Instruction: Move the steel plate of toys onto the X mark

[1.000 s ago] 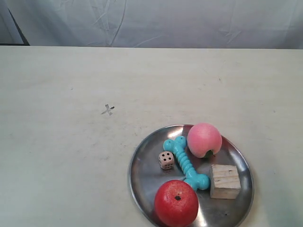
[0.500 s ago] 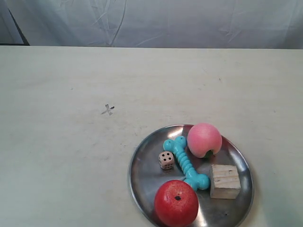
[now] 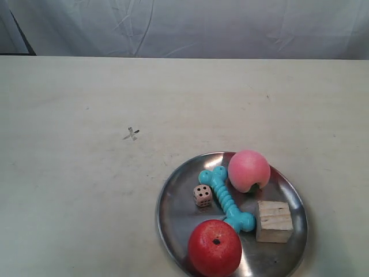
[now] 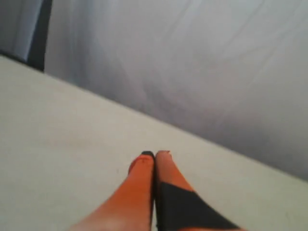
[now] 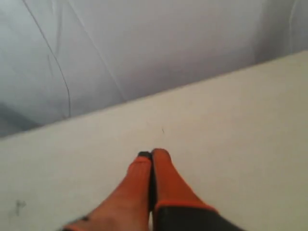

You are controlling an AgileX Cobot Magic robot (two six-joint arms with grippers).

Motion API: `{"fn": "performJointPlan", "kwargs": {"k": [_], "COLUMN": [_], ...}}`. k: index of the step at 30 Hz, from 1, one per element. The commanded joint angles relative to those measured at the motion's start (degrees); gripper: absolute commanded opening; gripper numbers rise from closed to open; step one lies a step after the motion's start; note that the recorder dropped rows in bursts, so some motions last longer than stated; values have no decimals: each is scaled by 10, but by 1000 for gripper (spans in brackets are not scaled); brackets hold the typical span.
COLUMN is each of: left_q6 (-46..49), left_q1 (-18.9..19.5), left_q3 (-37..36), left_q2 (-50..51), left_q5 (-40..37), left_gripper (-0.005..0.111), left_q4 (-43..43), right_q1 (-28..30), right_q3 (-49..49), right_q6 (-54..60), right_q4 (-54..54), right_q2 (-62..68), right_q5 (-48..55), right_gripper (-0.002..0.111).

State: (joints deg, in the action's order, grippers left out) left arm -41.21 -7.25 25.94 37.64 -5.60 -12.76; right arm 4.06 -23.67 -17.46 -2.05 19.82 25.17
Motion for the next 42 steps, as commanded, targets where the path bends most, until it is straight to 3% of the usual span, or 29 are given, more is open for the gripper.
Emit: {"fn": "performJointPlan", "kwargs": {"k": [1, 6, 10, 13, 20, 26, 30, 32, 36, 39, 42], "left_q6": [66, 278, 434, 495, 535, 544, 663, 721, 773, 790, 825], "left_q1": [-101, -170, -167, -147, -100, -98, -98, -98, -98, -98, -98], "left_q3": [89, 166, 193, 199, 199, 199, 199, 199, 200, 200, 200], "left_q2": [183, 323, 400, 445, 525, 550, 560, 573, 616, 676, 723], "left_q5": [-83, -153, -200, -249, -349, -346, -348, -369, -406, -421, -449], "left_gripper": [0, 0, 0, 0, 0, 0, 0, 0, 1, 17, 46], "left_q4": [69, 266, 440, 522, 543, 575, 685, 748, 779, 771, 813], "right_q1": [-36, -48, -48, -48, -37, 85, 162, 172, 172, 171, 168], "right_q3": [-66, -131, -157, -161, -161, -161, -161, -161, -161, -160, -153], "right_q6": [48, 136, 275, 284, 283, 362, 501, 513, 509, 496, 489], "right_q4": [24, -39, -180, -199, -195, -263, -406, -405, -366, -340, -350], "right_q2": [137, 302, 397, 448, 499, 562, 639, 663, 686, 687, 717], "right_q5": [112, 218, 236, 220, 208, 236, 308, 309, 292, 263, 255], "right_gripper": [-1, -1, -1, -1, -1, -1, -1, -1, -1, -1, 4]}}
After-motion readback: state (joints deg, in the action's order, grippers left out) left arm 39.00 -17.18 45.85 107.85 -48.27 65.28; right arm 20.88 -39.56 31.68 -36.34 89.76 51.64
